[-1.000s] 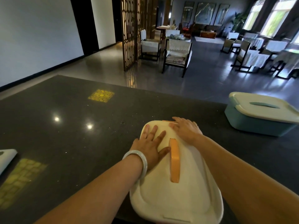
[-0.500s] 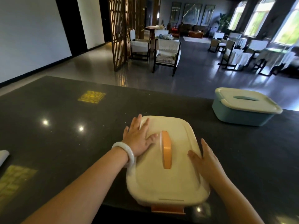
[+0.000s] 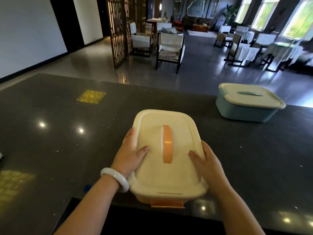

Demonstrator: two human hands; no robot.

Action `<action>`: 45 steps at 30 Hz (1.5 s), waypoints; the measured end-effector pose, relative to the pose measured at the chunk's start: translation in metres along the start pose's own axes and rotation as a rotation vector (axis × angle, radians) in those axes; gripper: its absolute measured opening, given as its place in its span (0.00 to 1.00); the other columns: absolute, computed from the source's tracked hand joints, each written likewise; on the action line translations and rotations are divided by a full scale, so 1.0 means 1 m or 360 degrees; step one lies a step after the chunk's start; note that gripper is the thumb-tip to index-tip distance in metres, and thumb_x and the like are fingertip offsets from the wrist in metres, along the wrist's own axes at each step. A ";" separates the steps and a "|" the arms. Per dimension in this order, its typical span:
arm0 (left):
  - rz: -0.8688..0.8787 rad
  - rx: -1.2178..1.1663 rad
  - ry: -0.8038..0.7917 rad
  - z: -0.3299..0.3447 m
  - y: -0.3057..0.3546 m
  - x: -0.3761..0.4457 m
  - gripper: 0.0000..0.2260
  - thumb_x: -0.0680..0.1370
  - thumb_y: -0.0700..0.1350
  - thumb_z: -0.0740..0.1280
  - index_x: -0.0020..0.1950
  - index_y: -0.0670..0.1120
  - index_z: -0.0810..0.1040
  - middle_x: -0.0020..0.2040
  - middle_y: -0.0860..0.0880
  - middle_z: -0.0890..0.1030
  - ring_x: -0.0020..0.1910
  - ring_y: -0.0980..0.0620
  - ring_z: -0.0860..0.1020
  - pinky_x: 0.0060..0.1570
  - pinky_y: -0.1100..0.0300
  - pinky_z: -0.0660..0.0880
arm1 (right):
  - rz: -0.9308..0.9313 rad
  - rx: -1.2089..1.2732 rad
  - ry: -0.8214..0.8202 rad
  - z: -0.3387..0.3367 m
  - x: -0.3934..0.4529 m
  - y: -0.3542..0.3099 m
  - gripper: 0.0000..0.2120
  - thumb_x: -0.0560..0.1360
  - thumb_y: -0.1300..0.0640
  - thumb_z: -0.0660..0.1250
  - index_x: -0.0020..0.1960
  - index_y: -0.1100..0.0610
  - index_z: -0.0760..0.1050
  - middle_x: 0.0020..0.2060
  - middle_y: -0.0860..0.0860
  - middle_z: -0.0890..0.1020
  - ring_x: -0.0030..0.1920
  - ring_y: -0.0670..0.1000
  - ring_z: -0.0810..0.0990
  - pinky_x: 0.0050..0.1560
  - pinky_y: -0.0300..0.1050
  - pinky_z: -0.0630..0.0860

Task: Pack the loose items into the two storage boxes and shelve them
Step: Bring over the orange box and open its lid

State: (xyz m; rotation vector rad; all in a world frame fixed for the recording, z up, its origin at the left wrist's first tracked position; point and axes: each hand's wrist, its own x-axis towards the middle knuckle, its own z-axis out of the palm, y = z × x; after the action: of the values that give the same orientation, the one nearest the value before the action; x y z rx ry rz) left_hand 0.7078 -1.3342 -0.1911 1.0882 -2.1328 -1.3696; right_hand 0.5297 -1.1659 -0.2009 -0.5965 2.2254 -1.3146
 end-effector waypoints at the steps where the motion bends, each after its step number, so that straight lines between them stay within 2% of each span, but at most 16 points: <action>1: 0.0010 0.0019 0.0021 0.000 0.005 0.000 0.37 0.77 0.53 0.67 0.79 0.58 0.46 0.78 0.58 0.51 0.74 0.52 0.59 0.71 0.50 0.59 | -0.0004 0.0022 0.0005 -0.003 0.000 -0.001 0.32 0.76 0.47 0.67 0.75 0.46 0.57 0.63 0.48 0.73 0.56 0.49 0.76 0.52 0.48 0.78; 3: 0.0049 0.0082 0.0058 0.002 0.017 0.000 0.38 0.77 0.54 0.67 0.79 0.58 0.46 0.78 0.58 0.51 0.75 0.52 0.58 0.71 0.51 0.58 | -0.0030 0.0029 0.0021 -0.013 0.002 -0.003 0.32 0.76 0.47 0.67 0.76 0.46 0.56 0.63 0.47 0.73 0.58 0.50 0.76 0.54 0.50 0.77; 7: 0.0194 0.0119 0.0126 0.027 0.057 0.004 0.38 0.77 0.52 0.67 0.79 0.55 0.47 0.78 0.55 0.53 0.75 0.53 0.57 0.74 0.53 0.56 | -0.0112 -0.0004 0.0078 -0.054 0.011 -0.002 0.32 0.76 0.46 0.66 0.75 0.44 0.57 0.63 0.47 0.73 0.56 0.48 0.76 0.45 0.41 0.75; 10: 0.0244 0.0139 0.0131 0.067 0.086 0.010 0.38 0.77 0.52 0.68 0.79 0.55 0.47 0.78 0.53 0.56 0.75 0.51 0.58 0.73 0.52 0.57 | -0.0106 0.0034 0.0170 -0.099 0.017 0.010 0.32 0.75 0.44 0.66 0.75 0.43 0.56 0.63 0.47 0.74 0.57 0.50 0.76 0.47 0.46 0.76; 13: 0.0243 0.0116 0.0037 0.118 0.110 0.012 0.38 0.78 0.52 0.67 0.79 0.57 0.45 0.77 0.54 0.56 0.73 0.49 0.62 0.66 0.53 0.62 | -0.0099 0.0017 0.0246 -0.149 0.021 0.030 0.32 0.75 0.44 0.67 0.75 0.44 0.58 0.63 0.46 0.74 0.58 0.50 0.76 0.54 0.51 0.75; 14: 0.0249 0.0113 -0.0007 0.136 0.117 0.012 0.38 0.78 0.52 0.67 0.78 0.57 0.44 0.77 0.54 0.56 0.73 0.48 0.62 0.67 0.52 0.63 | -0.0099 0.0008 0.0268 -0.165 0.022 0.037 0.31 0.75 0.45 0.67 0.74 0.44 0.59 0.62 0.45 0.75 0.57 0.49 0.76 0.54 0.50 0.76; 16: 0.0257 0.0110 -0.0085 0.171 0.127 0.013 0.39 0.78 0.51 0.67 0.78 0.56 0.42 0.78 0.54 0.53 0.74 0.49 0.59 0.70 0.49 0.61 | -0.0097 -0.0003 0.0295 -0.197 0.025 0.053 0.29 0.74 0.45 0.68 0.72 0.43 0.62 0.56 0.41 0.76 0.53 0.45 0.77 0.45 0.44 0.75; 19: 0.0199 0.0060 -0.0224 0.221 0.129 0.014 0.40 0.78 0.51 0.66 0.78 0.56 0.40 0.79 0.56 0.48 0.77 0.50 0.53 0.72 0.49 0.55 | -0.0050 -0.0044 0.0310 -0.234 0.031 0.081 0.26 0.75 0.46 0.68 0.70 0.41 0.63 0.51 0.39 0.76 0.49 0.42 0.77 0.37 0.37 0.70; 26: -0.0089 0.0097 -0.0442 0.291 0.094 0.011 0.40 0.79 0.50 0.65 0.78 0.56 0.38 0.79 0.54 0.47 0.77 0.48 0.54 0.74 0.44 0.56 | 0.0164 -0.0160 0.0187 -0.250 0.052 0.152 0.26 0.75 0.50 0.68 0.70 0.44 0.63 0.51 0.41 0.75 0.47 0.42 0.75 0.37 0.37 0.69; 29: -0.0117 0.0232 -0.0404 0.301 0.078 0.012 0.41 0.79 0.52 0.65 0.78 0.54 0.37 0.79 0.53 0.45 0.77 0.47 0.52 0.74 0.44 0.55 | 0.0201 -0.0217 0.0173 -0.241 0.060 0.173 0.27 0.75 0.48 0.69 0.71 0.43 0.62 0.58 0.45 0.75 0.50 0.44 0.74 0.45 0.42 0.72; 32: -0.0071 0.0510 -0.0352 0.307 0.068 0.017 0.41 0.79 0.55 0.64 0.78 0.51 0.36 0.79 0.50 0.44 0.78 0.47 0.47 0.76 0.45 0.48 | 0.0199 -0.0326 0.0195 -0.232 0.067 0.188 0.33 0.75 0.46 0.68 0.75 0.48 0.58 0.69 0.50 0.68 0.61 0.51 0.72 0.57 0.49 0.71; 36: -0.0042 0.0796 -0.0390 0.314 0.053 0.018 0.41 0.79 0.58 0.60 0.77 0.49 0.34 0.79 0.49 0.41 0.78 0.50 0.41 0.76 0.49 0.40 | 0.0169 -0.0485 0.0162 -0.224 0.069 0.197 0.37 0.75 0.45 0.67 0.78 0.52 0.52 0.76 0.51 0.57 0.74 0.55 0.60 0.71 0.58 0.64; 40: 0.0016 0.0997 -0.0403 0.318 0.042 0.018 0.40 0.79 0.61 0.57 0.77 0.50 0.32 0.79 0.50 0.38 0.77 0.50 0.38 0.74 0.51 0.38 | 0.0088 -0.0738 0.0160 -0.214 0.065 0.205 0.40 0.77 0.42 0.63 0.79 0.55 0.44 0.78 0.51 0.49 0.77 0.53 0.46 0.75 0.55 0.51; 45: -0.0001 0.1061 -0.0464 0.310 0.046 0.021 0.39 0.80 0.61 0.57 0.78 0.49 0.35 0.79 0.50 0.40 0.78 0.49 0.41 0.76 0.50 0.42 | 0.0083 -0.0791 0.0139 -0.216 0.067 0.201 0.41 0.77 0.40 0.62 0.79 0.56 0.44 0.78 0.52 0.48 0.77 0.53 0.44 0.75 0.54 0.48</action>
State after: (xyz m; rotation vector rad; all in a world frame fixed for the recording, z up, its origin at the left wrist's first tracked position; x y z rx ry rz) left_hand 0.4694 -1.1561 -0.2923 1.1568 -2.9193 -0.8588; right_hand 0.3222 -0.9701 -0.3014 -0.6549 2.6380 -0.7680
